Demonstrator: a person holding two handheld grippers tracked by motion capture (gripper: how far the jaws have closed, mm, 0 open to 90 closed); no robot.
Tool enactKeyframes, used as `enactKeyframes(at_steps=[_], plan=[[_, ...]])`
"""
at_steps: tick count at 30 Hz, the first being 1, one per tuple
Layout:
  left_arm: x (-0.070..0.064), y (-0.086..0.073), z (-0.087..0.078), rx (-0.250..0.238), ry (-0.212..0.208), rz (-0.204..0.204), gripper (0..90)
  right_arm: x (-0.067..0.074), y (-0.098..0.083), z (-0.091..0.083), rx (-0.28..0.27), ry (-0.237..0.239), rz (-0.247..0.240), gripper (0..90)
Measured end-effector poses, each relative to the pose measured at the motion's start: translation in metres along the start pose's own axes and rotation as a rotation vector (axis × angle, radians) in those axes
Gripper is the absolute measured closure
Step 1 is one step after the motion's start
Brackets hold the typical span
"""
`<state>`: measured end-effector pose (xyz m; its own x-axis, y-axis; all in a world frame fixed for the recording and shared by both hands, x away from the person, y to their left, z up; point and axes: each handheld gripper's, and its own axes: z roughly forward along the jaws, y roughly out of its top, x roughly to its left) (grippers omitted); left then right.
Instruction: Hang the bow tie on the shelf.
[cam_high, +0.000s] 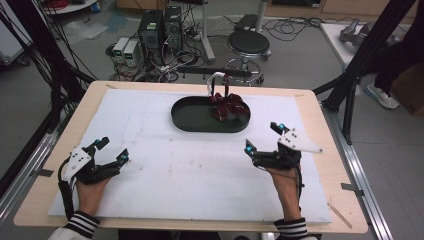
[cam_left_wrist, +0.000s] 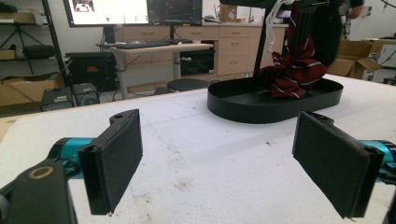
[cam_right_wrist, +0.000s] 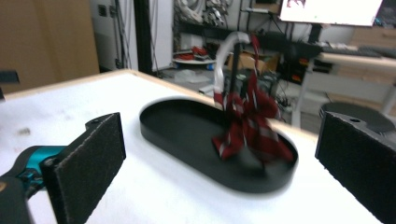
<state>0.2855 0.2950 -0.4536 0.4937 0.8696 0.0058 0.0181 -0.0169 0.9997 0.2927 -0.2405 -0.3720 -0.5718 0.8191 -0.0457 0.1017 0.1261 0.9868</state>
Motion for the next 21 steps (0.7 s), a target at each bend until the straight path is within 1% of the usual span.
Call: enactKeyframes(at_steps=[3,4,6,8,10,14,16,17,19,21], plan=[[-0.001,0.0,0.0,-0.002,0.0,0.005,16.4,0.001,-0.027,-0.009,-0.01,-0.048,0.028,0.5],[-0.001,0.0,0.0,-0.002,0.002,0.007,16.3,0.002,-0.036,-0.012,-0.018,-0.073,0.032,0.4],[-0.001,0.0,0.0,-0.003,0.002,0.009,16.4,0.004,-0.05,-0.016,-0.038,-0.114,0.016,0.4],[-0.002,0.0,0.0,-0.004,0.003,0.009,16.3,0.003,-0.061,-0.019,-0.064,-0.127,0.023,0.4],[-0.002,0.0,0.0,-0.004,0.003,0.012,16.3,0.002,-0.068,-0.019,-0.071,-0.122,0.037,0.4],[-0.002,0.0,0.0,-0.002,0.006,0.017,16.3,0.0,-0.077,-0.016,-0.049,-0.111,0.047,0.4],[-0.002,0.0,0.0,-0.004,0.007,0.017,16.4,-0.001,-0.082,-0.015,-0.054,-0.103,0.058,0.4],[-0.002,0.0,0.0,-0.005,0.007,0.018,16.4,-0.001,-0.083,-0.014,-0.046,-0.1,0.062,0.4],[-0.003,0.0,0.0,-0.006,0.008,0.016,16.3,-0.001,-0.083,-0.015,-0.05,-0.111,0.052,0.4],[-0.003,0.0,0.0,-0.005,0.009,0.018,16.3,-0.001,-0.083,-0.015,-0.054,-0.11,0.059,0.5]])
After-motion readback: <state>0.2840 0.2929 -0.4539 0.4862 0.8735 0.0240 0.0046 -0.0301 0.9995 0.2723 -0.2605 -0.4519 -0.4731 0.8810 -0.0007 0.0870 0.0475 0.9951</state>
